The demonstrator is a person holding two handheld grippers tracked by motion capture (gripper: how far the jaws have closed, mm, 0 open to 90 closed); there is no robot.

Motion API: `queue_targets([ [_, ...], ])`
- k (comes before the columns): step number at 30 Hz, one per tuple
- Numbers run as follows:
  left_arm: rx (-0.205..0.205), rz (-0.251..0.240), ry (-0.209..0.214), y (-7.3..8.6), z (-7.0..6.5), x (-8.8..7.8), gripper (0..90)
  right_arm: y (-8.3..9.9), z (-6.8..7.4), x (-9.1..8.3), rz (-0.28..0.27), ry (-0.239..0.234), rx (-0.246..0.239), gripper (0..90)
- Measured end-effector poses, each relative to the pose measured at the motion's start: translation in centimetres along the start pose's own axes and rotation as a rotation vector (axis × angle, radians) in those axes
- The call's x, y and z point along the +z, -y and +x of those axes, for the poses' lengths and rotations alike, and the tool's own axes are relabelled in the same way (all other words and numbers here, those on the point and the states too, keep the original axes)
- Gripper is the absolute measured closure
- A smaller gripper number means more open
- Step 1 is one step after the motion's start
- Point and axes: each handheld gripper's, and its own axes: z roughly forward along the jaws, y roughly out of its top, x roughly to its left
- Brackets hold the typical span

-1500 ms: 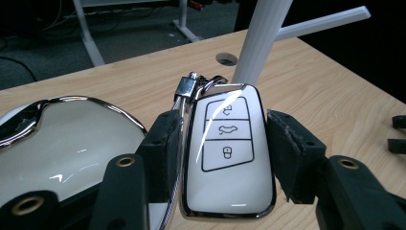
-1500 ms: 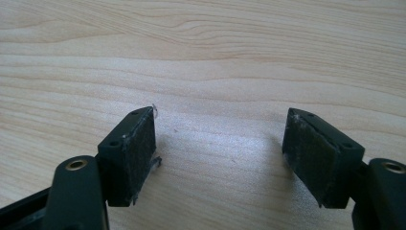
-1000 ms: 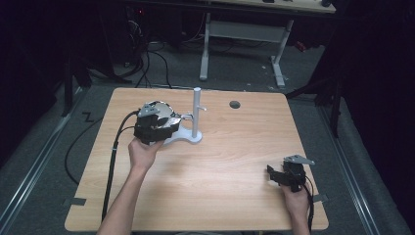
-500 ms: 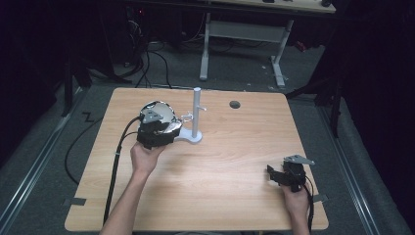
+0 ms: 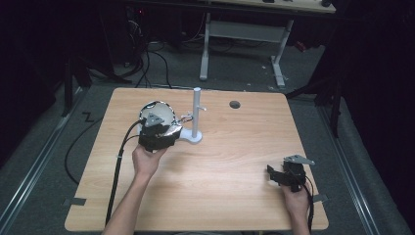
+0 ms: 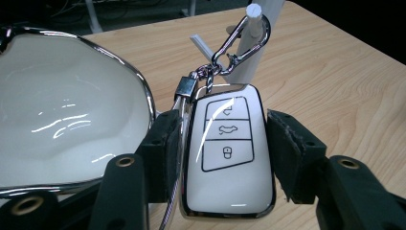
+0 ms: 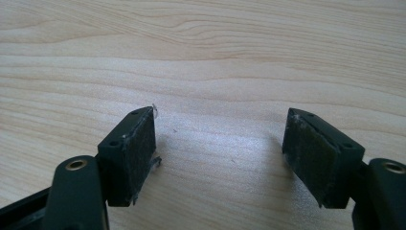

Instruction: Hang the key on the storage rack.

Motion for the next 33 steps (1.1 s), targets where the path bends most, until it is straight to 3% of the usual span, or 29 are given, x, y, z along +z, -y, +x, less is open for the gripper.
queue_targets([
  [12, -0.006, 0.010, -0.001, 0.3, -0.9, 1.7, 47.7, 0.0, 0.0, 0.0, 0.000, 0.000, 0.001, 27.4],
  [33, 0.039, 0.071, -0.016, 0.9, -1.8, 3.8, 46.9, 0.0, 0.0, 0.0, 0.001, -0.001, 0.000, 27.4],
])
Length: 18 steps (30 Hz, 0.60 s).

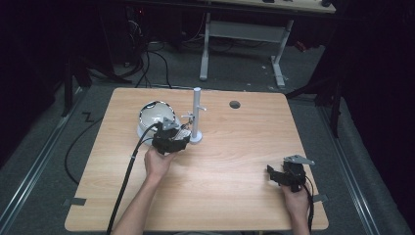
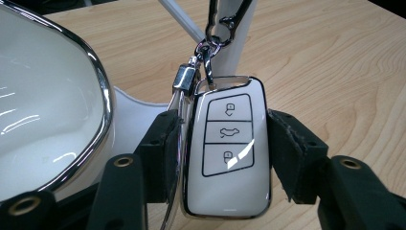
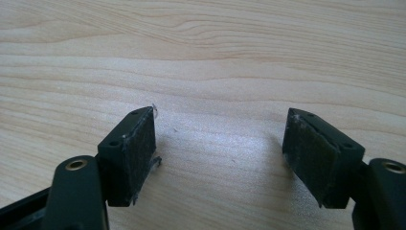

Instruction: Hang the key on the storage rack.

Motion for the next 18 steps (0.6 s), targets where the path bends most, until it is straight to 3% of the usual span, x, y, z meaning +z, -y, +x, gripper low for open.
queue_targets([
  [18, -0.026, 0.027, -0.004, 0.28, 0.23, 0.92, 43.6, -0.01, -0.01, 0.02, -0.001, -0.001, -0.001, 27.4],
])
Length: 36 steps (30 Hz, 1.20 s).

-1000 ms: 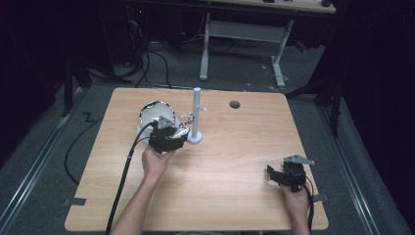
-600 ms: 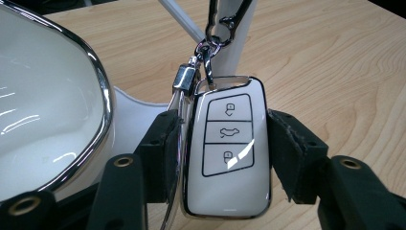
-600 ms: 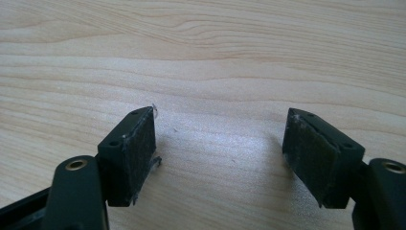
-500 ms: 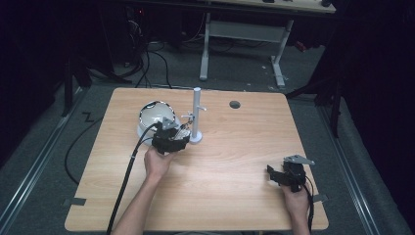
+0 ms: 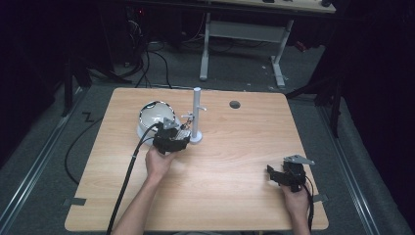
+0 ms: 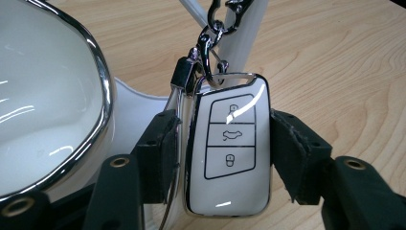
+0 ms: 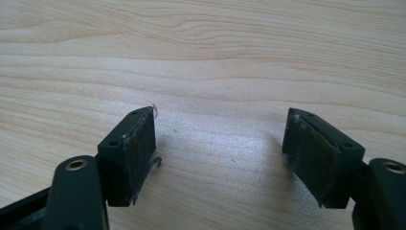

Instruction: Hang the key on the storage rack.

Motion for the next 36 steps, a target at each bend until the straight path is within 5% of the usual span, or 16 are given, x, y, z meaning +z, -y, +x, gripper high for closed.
queue_targets([
  [15, 0.021, 0.010, 0.012, -0.1, 0.0, -0.7, 29.0, 0.0, 0.0, 0.0, 0.000, 0.001, 0.001, 27.4],
  [36, -0.048, -0.079, -0.023, 1.1, 2.1, -5.4, 29.8, 0.0, 0.0, 0.0, 0.000, 0.001, 0.001, 27.4],
])
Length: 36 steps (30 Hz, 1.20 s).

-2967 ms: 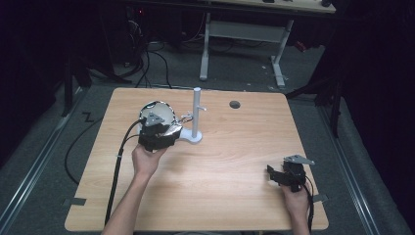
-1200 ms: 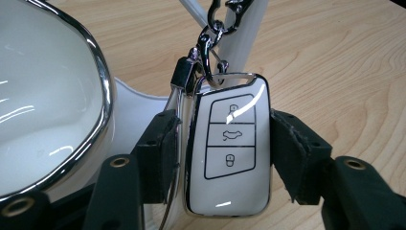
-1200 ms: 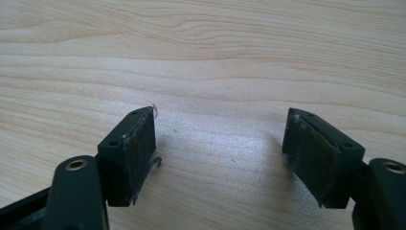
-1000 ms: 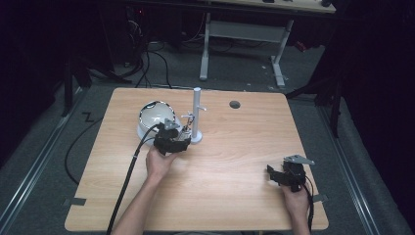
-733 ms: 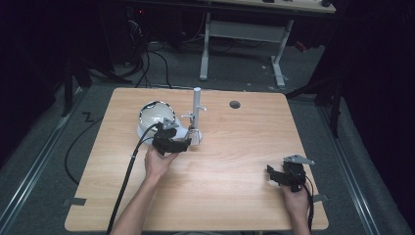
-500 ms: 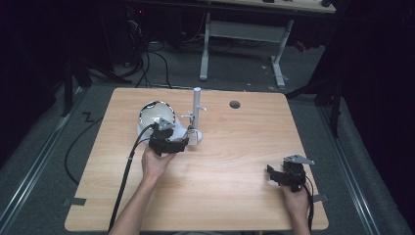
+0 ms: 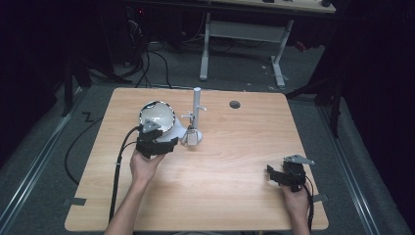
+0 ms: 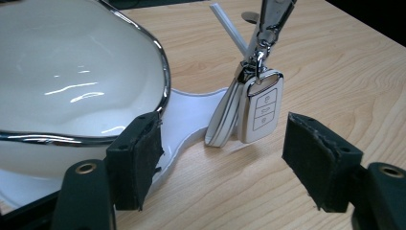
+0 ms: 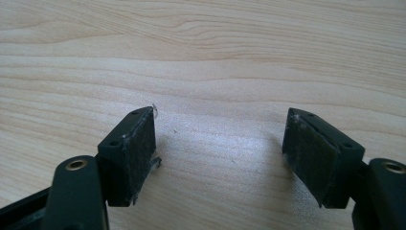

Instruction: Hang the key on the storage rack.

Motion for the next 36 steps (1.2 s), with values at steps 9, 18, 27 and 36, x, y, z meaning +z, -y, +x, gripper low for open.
queue_targets([
  [9, -0.010, -0.025, -0.002, -0.1, 0.2, -1.7, 30.0, 0.0, 0.0, 0.0, 0.001, 0.003, 0.004, 27.4],
  [18, -0.016, -0.038, -0.023, 0.7, 0.5, -2.7, 31.1, 0.0, 0.0, 0.0, 0.001, 0.004, 0.004, 27.3],
  [27, -0.032, -0.047, -0.043, 1.8, 1.1, -4.1, 28.5, 0.0, 0.0, 0.0, 0.001, 0.004, 0.004, 27.3],
  [36, -0.053, -0.040, -0.061, 2.8, 1.6, -5.7, 27.3, 0.0, 0.0, 0.0, 0.001, 0.003, 0.003, 27.3],
])
